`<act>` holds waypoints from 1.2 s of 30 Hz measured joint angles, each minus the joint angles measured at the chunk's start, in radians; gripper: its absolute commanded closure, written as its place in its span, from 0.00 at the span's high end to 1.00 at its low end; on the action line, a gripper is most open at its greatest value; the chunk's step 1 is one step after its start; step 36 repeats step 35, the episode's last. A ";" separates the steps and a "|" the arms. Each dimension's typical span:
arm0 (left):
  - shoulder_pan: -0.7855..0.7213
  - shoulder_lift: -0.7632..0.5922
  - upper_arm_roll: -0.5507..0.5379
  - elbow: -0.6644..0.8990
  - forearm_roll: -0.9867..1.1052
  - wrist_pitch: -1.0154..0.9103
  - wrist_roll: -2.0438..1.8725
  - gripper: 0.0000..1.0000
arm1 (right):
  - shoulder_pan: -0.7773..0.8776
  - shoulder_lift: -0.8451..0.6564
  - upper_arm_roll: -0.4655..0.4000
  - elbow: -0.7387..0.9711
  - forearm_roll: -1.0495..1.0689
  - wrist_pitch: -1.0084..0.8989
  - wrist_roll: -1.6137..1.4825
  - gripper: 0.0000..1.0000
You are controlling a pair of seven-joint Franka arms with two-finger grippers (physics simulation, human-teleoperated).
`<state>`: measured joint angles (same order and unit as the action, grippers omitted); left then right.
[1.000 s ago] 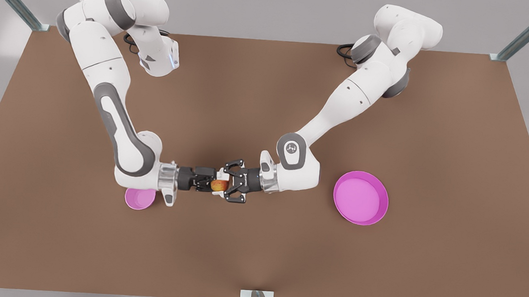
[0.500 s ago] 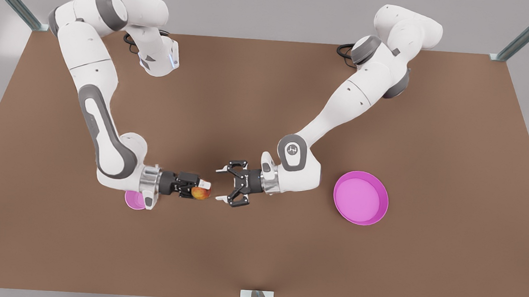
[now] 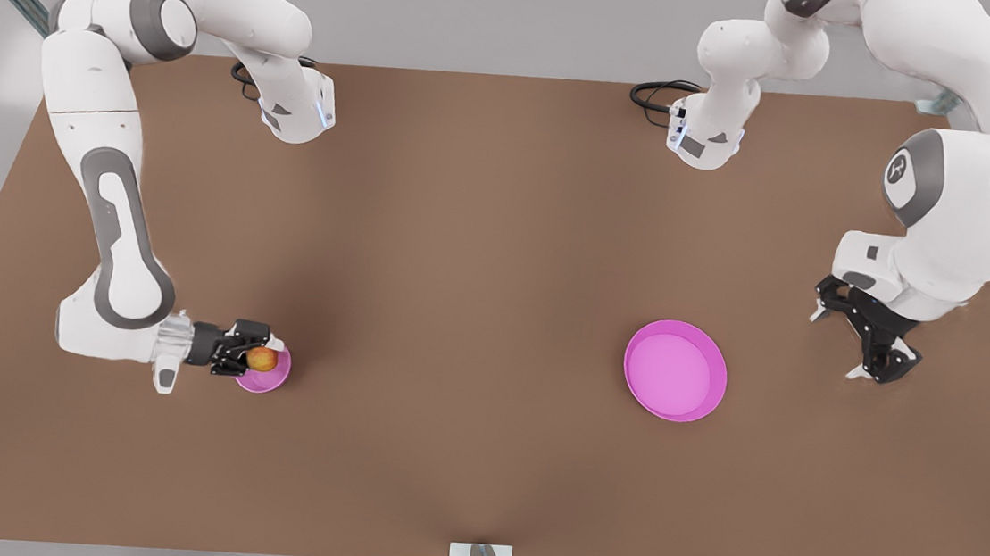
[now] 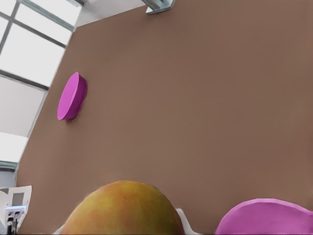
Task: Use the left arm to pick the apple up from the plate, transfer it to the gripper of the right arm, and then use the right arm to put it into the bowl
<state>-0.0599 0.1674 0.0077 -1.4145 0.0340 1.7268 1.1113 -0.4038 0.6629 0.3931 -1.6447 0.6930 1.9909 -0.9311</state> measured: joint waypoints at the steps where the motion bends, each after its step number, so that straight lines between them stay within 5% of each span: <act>1: -0.002 -0.032 0.025 -0.028 0.001 -0.018 -0.056 1.00 | -0.001 0.001 -0.002 0.004 -0.032 0.000 -0.002 0.58; 3: -0.008 -0.041 0.043 -0.027 0.005 -0.049 -0.167 1.00 | 0.000 0.002 -0.012 0.010 -0.090 0.002 -0.005 0.61; 4: -0.032 -0.042 0.047 -0.027 0.007 -0.062 -0.225 1.00 | 0.000 0.003 -0.014 0.011 -0.120 0.006 -0.007 0.69; 5: -0.077 -0.042 0.049 -0.028 0.013 -0.076 -0.284 1.00 | 0.000 0.003 -0.015 0.011 -0.147 0.009 -0.007 0.89; 6: -0.129 -0.042 0.049 -0.029 0.019 -0.090 -0.339 1.00 | 0.000 0.004 -0.016 0.012 -0.172 0.013 -0.008 0.94; 10: -0.201 -0.035 0.052 -0.025 0.028 -0.127 -0.532 1.00 | -0.004 0.002 -0.018 0.048 -0.267 0.033 -0.009 0.94; 13: -0.147 -0.034 0.055 -0.023 0.016 -0.143 -0.651 1.00 | 0.015 -0.020 0.004 0.278 -0.410 -0.041 0.024 0.94; 17: -0.127 0.015 0.057 0.027 0.012 -0.154 -0.782 1.00 | 0.199 -0.298 0.058 0.405 -0.724 -0.241 0.183 1.00; 18: -0.123 0.041 0.058 0.055 0.009 -0.157 -0.811 1.00 | 0.246 -0.390 0.008 0.366 -0.762 -0.281 0.226 1.00; 20: -0.114 0.086 0.067 0.102 0.001 -0.160 -0.864 1.00 | 0.391 -0.471 -0.234 0.332 -0.761 -0.344 0.304 1.00; 22: -0.109 0.102 0.074 0.116 -0.005 -0.162 -0.912 1.00 | 0.421 -0.477 -0.344 0.320 -0.742 -0.396 0.376 1.00; 36: -0.109 0.105 0.078 0.121 -0.045 -0.162 -1.116 1.00 | 0.434 -0.449 -0.382 0.319 -0.681 -0.517 0.695 1.00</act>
